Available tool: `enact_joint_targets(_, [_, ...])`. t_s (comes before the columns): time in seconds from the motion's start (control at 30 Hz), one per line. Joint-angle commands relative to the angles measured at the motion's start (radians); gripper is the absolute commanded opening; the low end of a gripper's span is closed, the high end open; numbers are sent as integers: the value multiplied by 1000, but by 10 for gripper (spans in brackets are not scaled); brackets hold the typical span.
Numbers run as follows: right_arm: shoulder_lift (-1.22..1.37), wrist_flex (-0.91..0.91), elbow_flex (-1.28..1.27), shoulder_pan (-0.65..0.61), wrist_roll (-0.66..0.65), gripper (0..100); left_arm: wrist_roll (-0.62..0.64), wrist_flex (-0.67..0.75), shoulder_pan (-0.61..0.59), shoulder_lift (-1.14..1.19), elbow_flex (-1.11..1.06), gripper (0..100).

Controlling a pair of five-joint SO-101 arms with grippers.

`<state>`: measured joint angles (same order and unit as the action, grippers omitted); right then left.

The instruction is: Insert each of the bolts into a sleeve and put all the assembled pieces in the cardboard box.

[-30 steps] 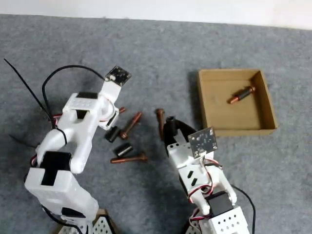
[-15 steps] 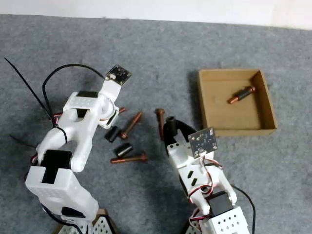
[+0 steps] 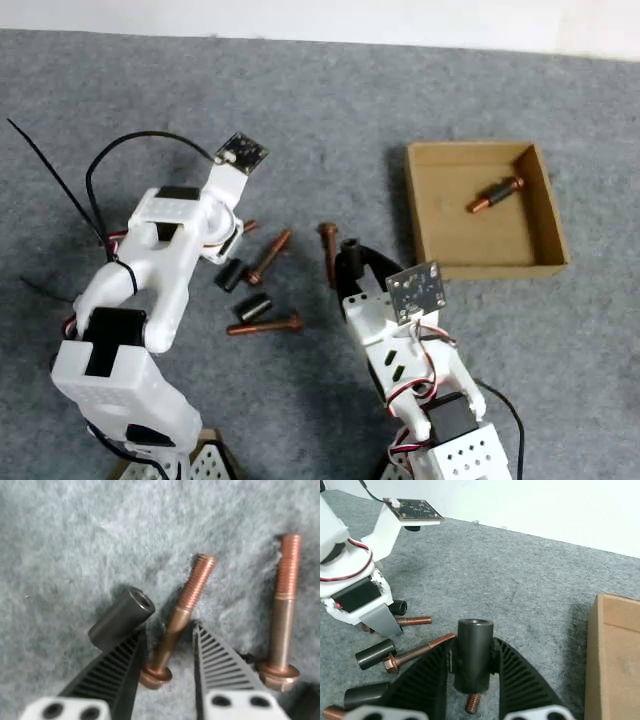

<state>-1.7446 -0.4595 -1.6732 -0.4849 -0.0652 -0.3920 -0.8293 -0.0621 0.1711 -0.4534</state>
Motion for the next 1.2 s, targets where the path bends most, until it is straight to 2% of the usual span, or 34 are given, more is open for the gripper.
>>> enact_joint_targets(0.0, [-25, -2, -44, 10, -5, 4, -3, -38, -38, 1, 44, 146])
enact_joint_targets(0.63, [-25, -2, -44, 10, -5, 4, -6, -147, -48, 1, 39, 146])
enact_joint_targets(1.17, [-24, -2, -44, 10, -5, 4, -6, -152, -56, 2, 47, 146])
